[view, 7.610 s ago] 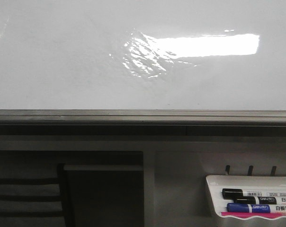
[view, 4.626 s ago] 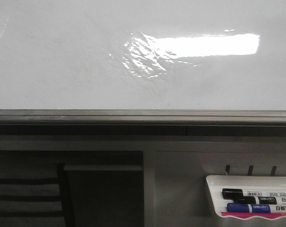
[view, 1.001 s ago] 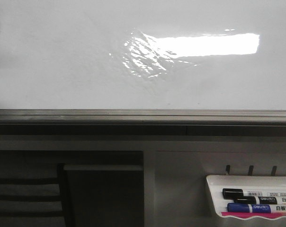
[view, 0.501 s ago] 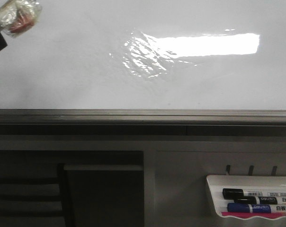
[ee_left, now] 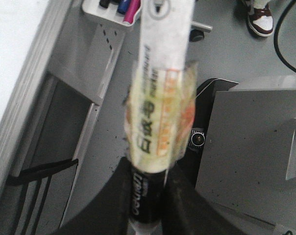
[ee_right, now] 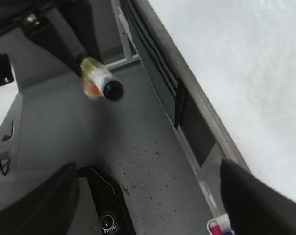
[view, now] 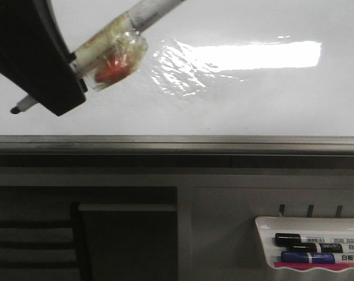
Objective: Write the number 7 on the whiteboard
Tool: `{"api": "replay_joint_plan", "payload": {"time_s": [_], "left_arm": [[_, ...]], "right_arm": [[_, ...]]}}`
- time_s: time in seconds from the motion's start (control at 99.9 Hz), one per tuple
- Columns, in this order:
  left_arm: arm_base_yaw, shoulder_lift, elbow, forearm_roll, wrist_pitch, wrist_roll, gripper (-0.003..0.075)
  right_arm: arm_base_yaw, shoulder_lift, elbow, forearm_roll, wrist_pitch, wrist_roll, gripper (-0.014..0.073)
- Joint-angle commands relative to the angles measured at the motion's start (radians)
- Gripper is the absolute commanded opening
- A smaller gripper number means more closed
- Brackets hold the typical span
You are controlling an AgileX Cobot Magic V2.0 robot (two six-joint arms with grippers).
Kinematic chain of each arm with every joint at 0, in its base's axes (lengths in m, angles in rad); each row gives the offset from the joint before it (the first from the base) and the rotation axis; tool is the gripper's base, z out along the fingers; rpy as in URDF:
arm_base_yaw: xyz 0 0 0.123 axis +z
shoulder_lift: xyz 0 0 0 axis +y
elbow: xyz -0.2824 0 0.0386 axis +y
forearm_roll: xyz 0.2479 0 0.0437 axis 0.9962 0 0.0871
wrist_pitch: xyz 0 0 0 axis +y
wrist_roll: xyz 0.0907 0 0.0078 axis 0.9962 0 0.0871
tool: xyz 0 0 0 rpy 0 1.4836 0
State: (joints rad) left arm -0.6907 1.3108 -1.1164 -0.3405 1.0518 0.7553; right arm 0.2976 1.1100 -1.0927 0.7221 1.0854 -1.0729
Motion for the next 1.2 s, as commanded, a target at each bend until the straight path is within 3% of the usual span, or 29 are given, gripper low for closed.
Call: {"api": "replay_joint_plan", "payload": {"time_s": [0.0, 0.26, 0.431, 0.961, 1.191], "left_arm": [[-0.045, -0.010, -0.054, -0.003, -0.024, 0.002, -0.0013], [-0.085, -0.011, -0.069, 0.059, -0.024, 0.002, -0.0013], [-0.085, -0.011, -0.069, 0.062, -0.024, 0.049, -0.0013], [-0.085, -0.011, -0.069, 0.068, -0.024, 0.053, -0.0013], [-0.085, -0.011, -0.069, 0.071, -0.024, 0.053, -0.0013]], "right_arm": [[0.077, 0.021, -0.041, -0.019, -0.075, -0.021, 0.0521], [0.275, 0.094, -0.041, -0.069, -0.190, -0.048, 0.0518], [0.342, 0.133, -0.041, -0.067, -0.241, -0.066, 0.0428], [0.349, 0.163, -0.041, -0.018, -0.274, -0.066, 0.0306], [0.349, 0.163, -0.041, -0.018, -0.270, -0.066, 0.0146]]}}
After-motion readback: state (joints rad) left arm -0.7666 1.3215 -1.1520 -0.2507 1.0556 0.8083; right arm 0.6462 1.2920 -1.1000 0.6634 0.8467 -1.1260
